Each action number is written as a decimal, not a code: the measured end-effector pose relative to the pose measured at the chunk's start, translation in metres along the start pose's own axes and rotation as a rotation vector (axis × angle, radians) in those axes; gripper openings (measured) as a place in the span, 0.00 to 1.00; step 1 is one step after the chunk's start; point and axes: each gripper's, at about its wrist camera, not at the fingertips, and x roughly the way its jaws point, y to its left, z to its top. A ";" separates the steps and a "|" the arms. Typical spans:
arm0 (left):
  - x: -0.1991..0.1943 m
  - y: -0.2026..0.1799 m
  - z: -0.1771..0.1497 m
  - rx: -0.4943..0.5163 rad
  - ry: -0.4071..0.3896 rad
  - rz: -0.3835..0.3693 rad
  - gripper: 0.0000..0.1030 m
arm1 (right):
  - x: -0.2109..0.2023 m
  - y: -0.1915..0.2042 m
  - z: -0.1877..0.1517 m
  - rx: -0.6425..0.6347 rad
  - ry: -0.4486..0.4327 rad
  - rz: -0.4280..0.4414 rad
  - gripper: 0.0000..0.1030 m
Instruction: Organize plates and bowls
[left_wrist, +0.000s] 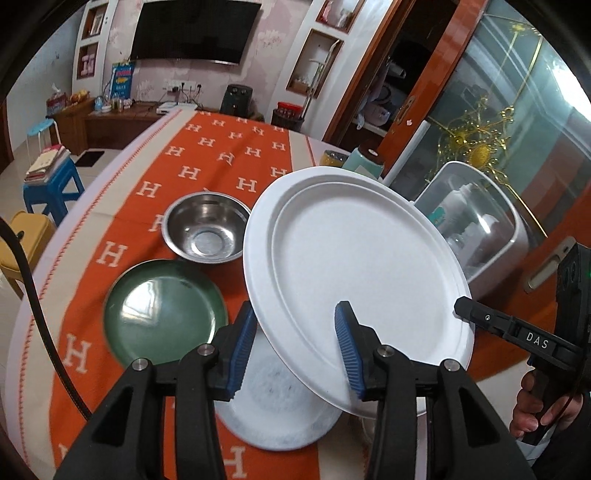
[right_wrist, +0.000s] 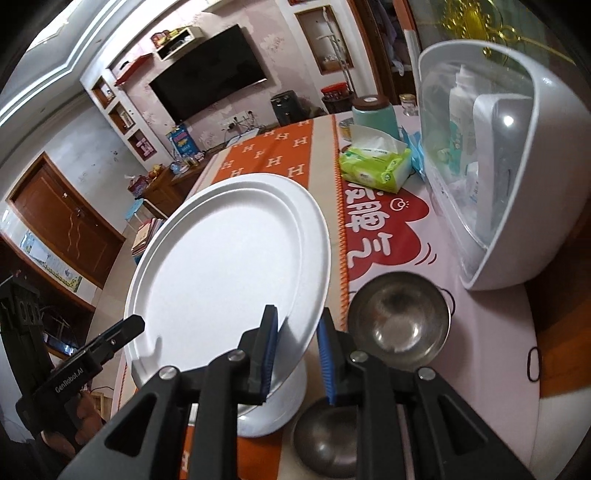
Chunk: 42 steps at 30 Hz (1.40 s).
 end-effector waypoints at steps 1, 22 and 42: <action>-0.011 0.002 -0.005 0.002 -0.008 0.003 0.41 | -0.005 0.004 -0.006 -0.005 -0.003 0.003 0.20; -0.097 0.030 -0.076 0.128 0.063 0.025 0.41 | -0.063 0.067 -0.126 -0.004 -0.069 -0.039 0.23; -0.110 0.067 -0.152 0.306 0.327 0.016 0.41 | -0.073 0.114 -0.244 0.113 0.000 -0.203 0.23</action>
